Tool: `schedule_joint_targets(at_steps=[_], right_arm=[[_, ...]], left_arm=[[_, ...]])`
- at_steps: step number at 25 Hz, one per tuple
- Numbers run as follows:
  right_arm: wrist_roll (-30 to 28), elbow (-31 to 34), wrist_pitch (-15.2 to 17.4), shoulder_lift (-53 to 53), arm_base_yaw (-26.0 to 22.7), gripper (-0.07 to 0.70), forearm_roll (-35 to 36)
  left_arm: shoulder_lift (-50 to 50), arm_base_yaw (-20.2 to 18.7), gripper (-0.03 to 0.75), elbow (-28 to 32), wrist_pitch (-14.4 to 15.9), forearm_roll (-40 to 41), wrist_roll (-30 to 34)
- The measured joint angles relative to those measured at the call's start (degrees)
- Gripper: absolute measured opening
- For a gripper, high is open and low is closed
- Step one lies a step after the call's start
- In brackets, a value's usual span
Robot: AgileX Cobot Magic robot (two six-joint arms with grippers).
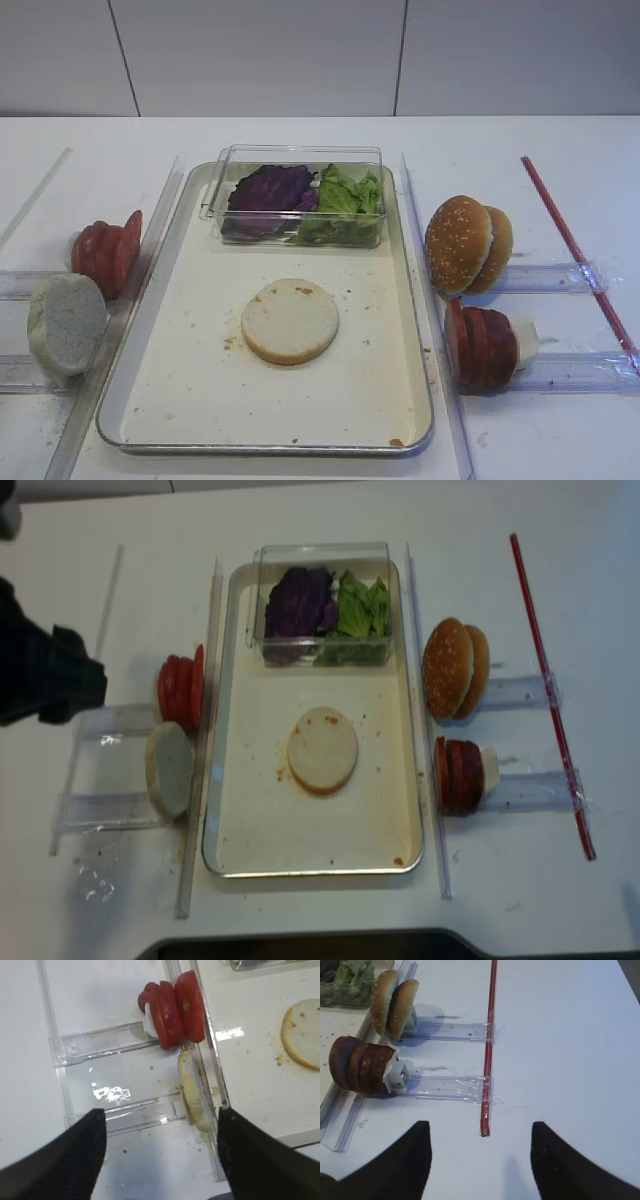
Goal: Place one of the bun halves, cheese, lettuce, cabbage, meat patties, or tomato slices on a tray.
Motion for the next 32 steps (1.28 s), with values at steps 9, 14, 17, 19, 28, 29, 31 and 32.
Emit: schedule_joint_targets(at_steps=[9, 14, 17, 19, 28, 29, 31, 32], right_arm=[[0.0, 0.0, 0.0, 0.0, 0.0, 0.454, 0.0], [0.0, 0.0, 0.0, 0.0, 0.0, 0.454, 0.0], [0.0, 0.0, 0.0, 0.0, 0.0, 0.454, 0.0], [0.0, 0.0, 0.0, 0.0, 0.0, 0.454, 0.0], [0.0, 0.0, 0.0, 0.0, 0.0, 0.454, 0.0], [0.0, 0.0, 0.0, 0.0, 0.0, 0.454, 0.0], [0.0, 0.0, 0.0, 0.0, 0.0, 0.454, 0.0], [0.0, 0.0, 0.0, 0.0, 0.0, 0.454, 0.0]], left_arm=[[-9.3, 0.0, 0.437, 9.4, -4.3, -1.1, -1.1], [-14.8, 0.0, 0.437, 14.0, -6.3, -1.1, -1.3], [-17.7, 0.0, 0.437, 16.7, -7.1, -1.1, -1.3], [-19.7, 0.0, 0.437, 18.8, -8.1, -1.1, -1.3], [-28.4, 0.0, 0.437, 26.7, -10.4, -1.1, -1.4], [-29.1, 0.0, 0.437, 27.5, -10.5, -1.1, -1.4], [-30.6, 0.0, 0.437, 28.9, -10.5, -1.1, -1.6], [-31.2, 0.0, 0.437, 29.6, -10.5, -1.1, -1.6]])
